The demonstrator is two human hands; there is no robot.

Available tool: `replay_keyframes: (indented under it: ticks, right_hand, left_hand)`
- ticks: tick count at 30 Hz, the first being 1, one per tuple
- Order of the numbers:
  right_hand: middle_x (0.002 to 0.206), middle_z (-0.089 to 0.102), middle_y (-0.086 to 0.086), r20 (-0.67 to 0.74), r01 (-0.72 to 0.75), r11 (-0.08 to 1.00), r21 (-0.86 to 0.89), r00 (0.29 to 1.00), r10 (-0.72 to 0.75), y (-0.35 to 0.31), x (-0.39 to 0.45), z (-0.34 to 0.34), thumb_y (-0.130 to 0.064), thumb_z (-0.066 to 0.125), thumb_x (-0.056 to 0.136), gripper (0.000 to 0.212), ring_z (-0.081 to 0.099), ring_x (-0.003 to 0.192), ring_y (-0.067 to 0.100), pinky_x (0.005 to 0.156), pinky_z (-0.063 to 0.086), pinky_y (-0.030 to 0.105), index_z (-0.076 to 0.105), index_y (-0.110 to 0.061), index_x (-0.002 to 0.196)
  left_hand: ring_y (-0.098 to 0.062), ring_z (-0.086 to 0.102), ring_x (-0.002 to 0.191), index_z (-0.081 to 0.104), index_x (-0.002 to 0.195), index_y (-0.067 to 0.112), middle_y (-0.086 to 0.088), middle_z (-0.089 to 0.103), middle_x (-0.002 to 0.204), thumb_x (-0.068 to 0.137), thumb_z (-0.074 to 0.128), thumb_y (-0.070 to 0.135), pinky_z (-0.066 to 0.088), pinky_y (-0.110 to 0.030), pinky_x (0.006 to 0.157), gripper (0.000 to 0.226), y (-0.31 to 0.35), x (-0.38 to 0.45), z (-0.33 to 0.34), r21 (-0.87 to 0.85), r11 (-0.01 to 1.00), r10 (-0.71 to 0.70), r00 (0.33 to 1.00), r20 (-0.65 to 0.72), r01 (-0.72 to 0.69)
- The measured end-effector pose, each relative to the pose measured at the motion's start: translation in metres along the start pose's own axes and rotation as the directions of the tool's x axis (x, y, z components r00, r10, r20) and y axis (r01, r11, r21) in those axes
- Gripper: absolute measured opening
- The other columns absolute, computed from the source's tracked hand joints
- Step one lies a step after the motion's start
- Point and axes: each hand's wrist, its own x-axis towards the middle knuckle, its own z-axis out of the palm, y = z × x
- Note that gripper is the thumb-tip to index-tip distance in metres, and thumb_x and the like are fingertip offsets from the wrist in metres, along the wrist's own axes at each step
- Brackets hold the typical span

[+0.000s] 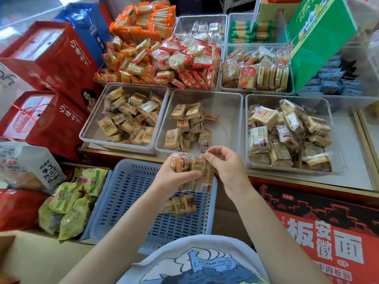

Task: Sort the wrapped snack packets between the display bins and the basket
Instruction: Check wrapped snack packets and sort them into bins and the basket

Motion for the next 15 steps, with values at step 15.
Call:
replay_keyframes:
  ticks: [15]
  right_hand:
    - [0.083,0.073,0.005,0.159,-0.221,0.935,0.278,0.97,0.182,-0.007,-0.005,-0.003,-0.022,0.049,0.106,0.018,0.067,0.074,0.014,0.072,0.053,0.032,0.058,-0.013,0.093]
  left_hand:
    - [-0.03,0.073,0.1,0.058,0.125,0.005,-0.021,0.073,0.114,0.083,0.076,0.039,0.061,-0.045,0.085,0.057,0.011,-0.009,-0.012,-0.126,0.985,-0.113,0.993,0.029,0.116]
